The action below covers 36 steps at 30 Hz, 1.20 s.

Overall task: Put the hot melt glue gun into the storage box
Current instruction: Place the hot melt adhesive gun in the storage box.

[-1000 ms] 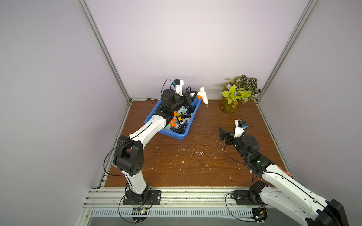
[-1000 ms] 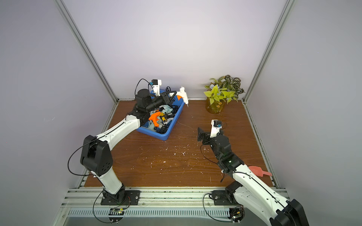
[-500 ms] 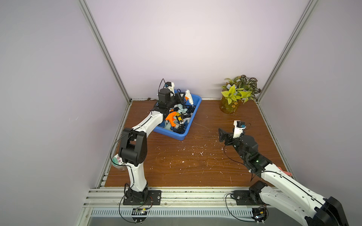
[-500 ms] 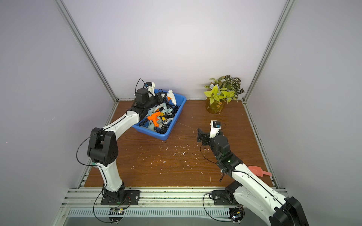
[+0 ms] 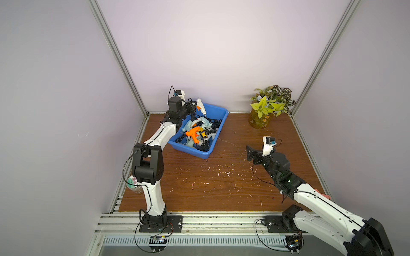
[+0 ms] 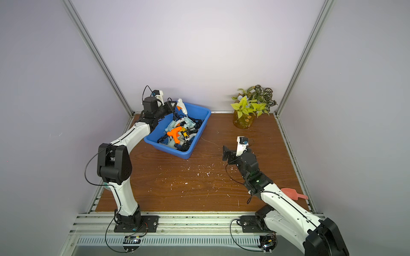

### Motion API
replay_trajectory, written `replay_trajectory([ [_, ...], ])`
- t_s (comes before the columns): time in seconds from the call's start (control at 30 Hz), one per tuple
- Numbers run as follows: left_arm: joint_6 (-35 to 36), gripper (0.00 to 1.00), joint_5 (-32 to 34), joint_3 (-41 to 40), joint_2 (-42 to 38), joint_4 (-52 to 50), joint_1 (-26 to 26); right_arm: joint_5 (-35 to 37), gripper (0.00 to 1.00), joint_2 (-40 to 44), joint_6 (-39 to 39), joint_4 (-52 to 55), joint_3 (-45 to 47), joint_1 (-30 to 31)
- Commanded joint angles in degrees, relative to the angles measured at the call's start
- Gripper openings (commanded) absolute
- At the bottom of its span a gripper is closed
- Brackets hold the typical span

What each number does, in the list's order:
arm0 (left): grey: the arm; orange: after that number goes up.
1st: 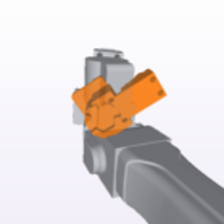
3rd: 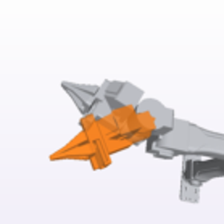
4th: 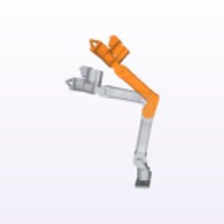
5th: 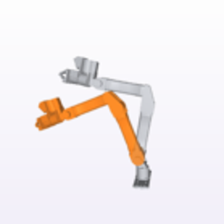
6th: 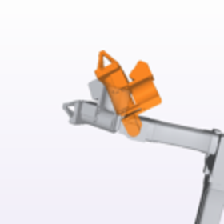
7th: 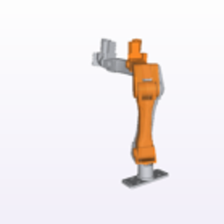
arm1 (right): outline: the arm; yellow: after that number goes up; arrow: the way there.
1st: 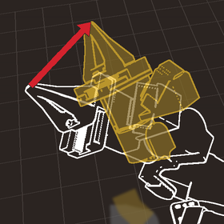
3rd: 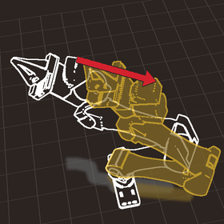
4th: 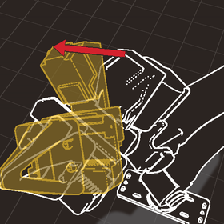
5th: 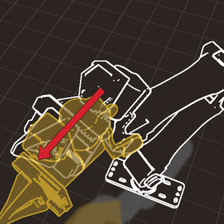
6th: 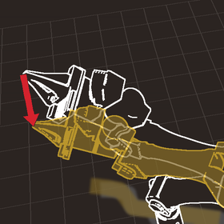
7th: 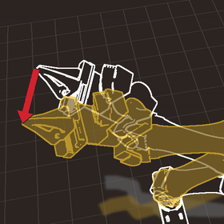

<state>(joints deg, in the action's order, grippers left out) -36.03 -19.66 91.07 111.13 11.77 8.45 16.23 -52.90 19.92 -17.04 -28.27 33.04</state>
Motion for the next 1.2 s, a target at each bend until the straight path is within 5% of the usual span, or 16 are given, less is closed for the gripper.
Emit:
replay_trajectory([
  [0.0,-2.0,0.0,-3.9,-0.8,2.8,4.1,-0.5,-0.5,0.99,0.0,0.5,-3.2,-0.6,0.2],
  [0.23,-12.4,0.01,-15.7,2.6,12.6,12.9,-0.3,-0.1,1.0,1.0,0.2,-1.9,-0.7,0.2],
  [0.57,-12.0,0.2,-14.9,6.5,19.2,9.3,1.8,-0.7,1.0,0.2,0.2,-1.9,-1.1,0.2],
  [0.83,-8.9,0.6,-9.1,6.3,18.0,3.4,1.8,-0.2,1.0,-0.3,0.0,-1.1,-2.0,0.2],
  [1.17,-4.4,0.83,6.6,-5.6,0.1,0.7,-1.4,4.1,1.0,2.6,-0.8,1.7,-1.9,0.1],
])
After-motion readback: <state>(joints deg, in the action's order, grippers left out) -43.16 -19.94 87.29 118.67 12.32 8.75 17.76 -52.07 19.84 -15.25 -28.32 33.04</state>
